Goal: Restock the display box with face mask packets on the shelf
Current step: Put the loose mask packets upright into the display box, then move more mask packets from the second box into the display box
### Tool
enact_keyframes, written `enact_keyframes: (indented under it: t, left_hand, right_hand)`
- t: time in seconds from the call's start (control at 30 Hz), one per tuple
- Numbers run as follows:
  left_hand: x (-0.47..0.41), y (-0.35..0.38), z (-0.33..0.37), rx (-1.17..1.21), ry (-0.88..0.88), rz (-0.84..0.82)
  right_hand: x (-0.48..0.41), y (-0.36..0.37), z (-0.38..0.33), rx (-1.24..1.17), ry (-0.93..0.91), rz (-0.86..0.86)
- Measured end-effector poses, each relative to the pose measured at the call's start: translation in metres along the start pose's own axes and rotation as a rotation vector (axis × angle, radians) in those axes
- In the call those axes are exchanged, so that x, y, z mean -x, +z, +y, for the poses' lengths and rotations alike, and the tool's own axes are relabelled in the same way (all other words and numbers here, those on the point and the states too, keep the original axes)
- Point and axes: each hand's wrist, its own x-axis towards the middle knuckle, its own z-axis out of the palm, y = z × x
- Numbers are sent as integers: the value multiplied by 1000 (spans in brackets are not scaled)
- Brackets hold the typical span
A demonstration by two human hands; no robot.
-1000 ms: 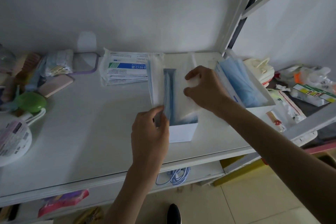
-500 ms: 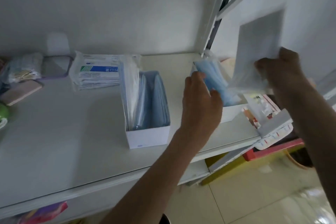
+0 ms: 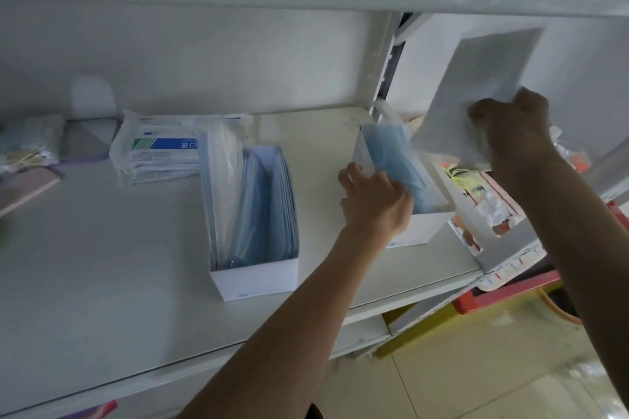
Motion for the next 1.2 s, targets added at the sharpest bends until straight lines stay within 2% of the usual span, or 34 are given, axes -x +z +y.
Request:
enact_keyframes:
  t: [0.07, 0.2, 0.3, 0.43, 0.57, 0.67, 0.83, 0.93, 1.03, 1.2]
  left_hand:
    - [3, -3, 5, -18, -95, -10]
    - [11, -10, 2, -121, -112, 14]
    - [6, -12, 2, -93, -170, -24]
    - [-3, -9, 10, -64, -218, -21]
    - [-2, -6, 10, 14, -141, 99]
    - [-1, -14, 3, 55, -100, 143]
    - [2, -17, -2, -330, 16, 207]
    - [0, -19, 7, -475, 117, 253]
    - [-7, -18, 12, -507, 182, 261]
    - [-9, -12, 20, -541, 235, 166]
  right_hand:
    - [-3, -5, 2, 172, -52, -16]
    - [-7, -13, 7, 356, -91, -126]
    - [-10, -15, 14, 420, -148, -13]
    - [-10, -9, 23, 220, -89, 94]
    - [-10, -9, 28, 38, -14, 146]
    - [-9, -12, 29, 1, -4, 172]
    - [-10, -15, 34, -14, 1, 145]
    - [-10, -14, 37, -11, 9, 126]
    - [-10, -14, 40, -21, 10, 120]
    - [-14, -15, 43, -51, 34, 123]
